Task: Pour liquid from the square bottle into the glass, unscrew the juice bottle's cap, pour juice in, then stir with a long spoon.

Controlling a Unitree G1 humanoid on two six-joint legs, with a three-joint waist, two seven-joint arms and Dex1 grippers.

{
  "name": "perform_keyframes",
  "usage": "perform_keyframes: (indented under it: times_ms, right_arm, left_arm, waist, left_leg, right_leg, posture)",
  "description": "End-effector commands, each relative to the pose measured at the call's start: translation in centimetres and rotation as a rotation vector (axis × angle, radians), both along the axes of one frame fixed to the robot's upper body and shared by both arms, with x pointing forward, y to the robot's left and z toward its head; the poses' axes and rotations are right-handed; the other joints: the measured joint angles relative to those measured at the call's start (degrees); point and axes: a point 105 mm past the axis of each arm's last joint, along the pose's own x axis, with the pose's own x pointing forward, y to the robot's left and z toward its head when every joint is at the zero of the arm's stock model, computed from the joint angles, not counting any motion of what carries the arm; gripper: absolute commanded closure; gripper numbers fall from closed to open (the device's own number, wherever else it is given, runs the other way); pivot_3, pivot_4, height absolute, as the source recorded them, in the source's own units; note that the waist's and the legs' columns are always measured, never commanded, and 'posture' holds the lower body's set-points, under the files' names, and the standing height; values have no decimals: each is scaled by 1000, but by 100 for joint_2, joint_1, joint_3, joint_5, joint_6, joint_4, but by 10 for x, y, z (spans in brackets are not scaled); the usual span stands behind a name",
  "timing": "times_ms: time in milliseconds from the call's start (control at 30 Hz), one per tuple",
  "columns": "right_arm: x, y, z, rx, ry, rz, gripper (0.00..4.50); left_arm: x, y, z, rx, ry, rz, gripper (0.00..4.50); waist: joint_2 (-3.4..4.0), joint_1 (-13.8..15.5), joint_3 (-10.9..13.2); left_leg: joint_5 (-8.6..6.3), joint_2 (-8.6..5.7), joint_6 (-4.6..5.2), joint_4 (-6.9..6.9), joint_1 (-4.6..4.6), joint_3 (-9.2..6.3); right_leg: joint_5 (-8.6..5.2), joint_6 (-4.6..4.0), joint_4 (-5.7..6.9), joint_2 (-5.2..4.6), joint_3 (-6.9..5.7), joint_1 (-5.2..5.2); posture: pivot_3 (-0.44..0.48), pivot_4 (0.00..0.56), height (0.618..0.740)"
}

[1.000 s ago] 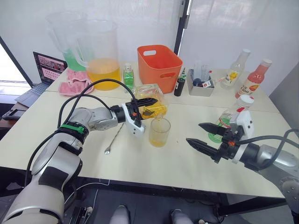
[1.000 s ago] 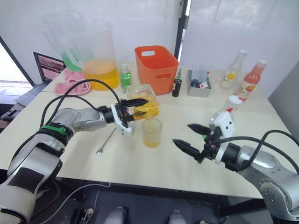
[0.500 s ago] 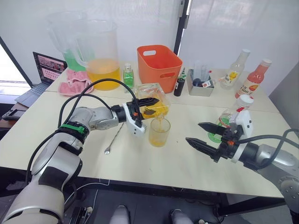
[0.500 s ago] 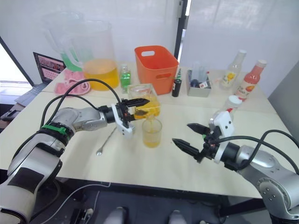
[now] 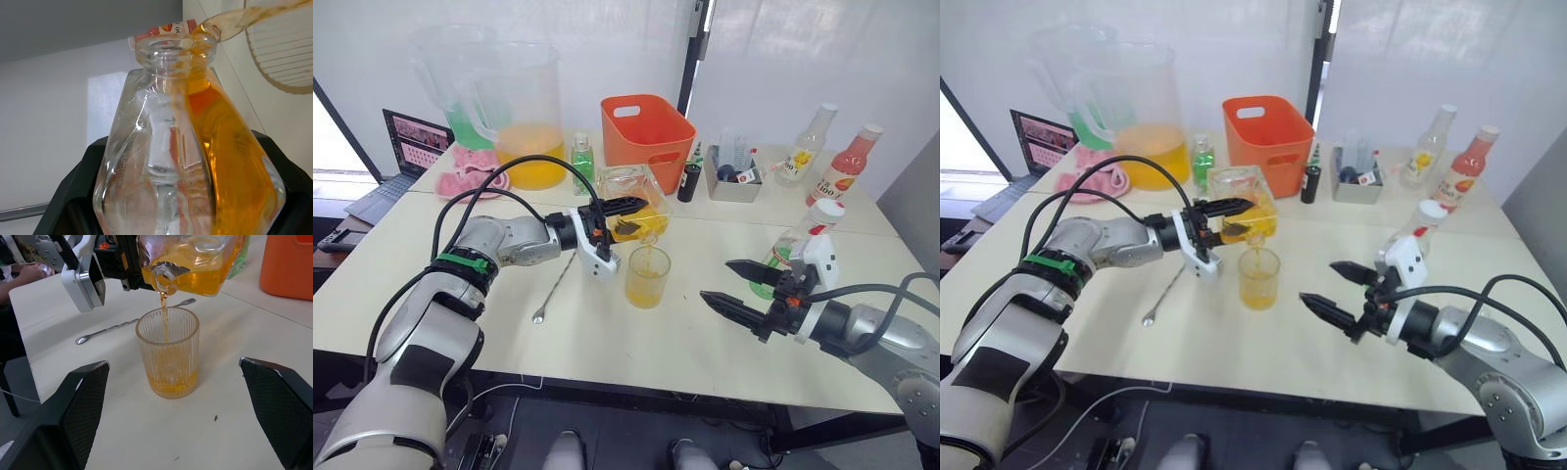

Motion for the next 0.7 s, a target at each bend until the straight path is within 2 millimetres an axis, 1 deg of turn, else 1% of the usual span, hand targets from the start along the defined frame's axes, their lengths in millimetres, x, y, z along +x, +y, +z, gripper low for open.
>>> perform_keyframes:
  times_ms: [33,200,367,433,567,700]
  right_arm:
    - [-1,1,10,1,-52,6,0]
    - [-1,2,10,2,-53,8,0]
    - [-1,3,10,6,-46,11,0]
    - [-1,3,11,5,-46,11,0]
    - [0,3,12,3,-45,13,0]
    - [0,4,12,-3,-41,26,0]
  left_arm:
    - [-5,-8,40,-98,-116,-42,1672]
    - [-3,-7,39,-124,-76,-29,1672]
    - [1,-6,36,-213,90,-7,1672]
    - [3,-5,36,-227,130,9,1672]
    - [6,-2,42,-291,210,31,1672]
    - [5,-1,52,-367,289,15,1672]
  waist:
    - [0,1,0]
    - [0,4,0]
    - [0,1,0]
    - [0,-8,0]
    - [0,-16,0]
    - [0,-14,0]
  left_leg:
    - [0,0,0,1,0,0]
    - [0,0,0,4,0,0]
    - [0,0,0,11,0,0]
    - [0,0,0,14,-1,0]
    - [0,0,0,17,0,0]
    - [0,0,0,21,-1,0]
  right_leg:
    - [0,0,0,0,0,0]
    - [1,1,1,0,0,0]
    - [2,3,2,0,0,3]
    - [3,2,3,0,1,3]
    - [7,-3,8,0,2,3]
    - [8,-3,8,0,2,5]
  posture:
    - [0,150,740]
    - [0,150,740]
    - [0,150,740]
    - [0,150,740]
    - [0,150,740]
    - [0,150,740]
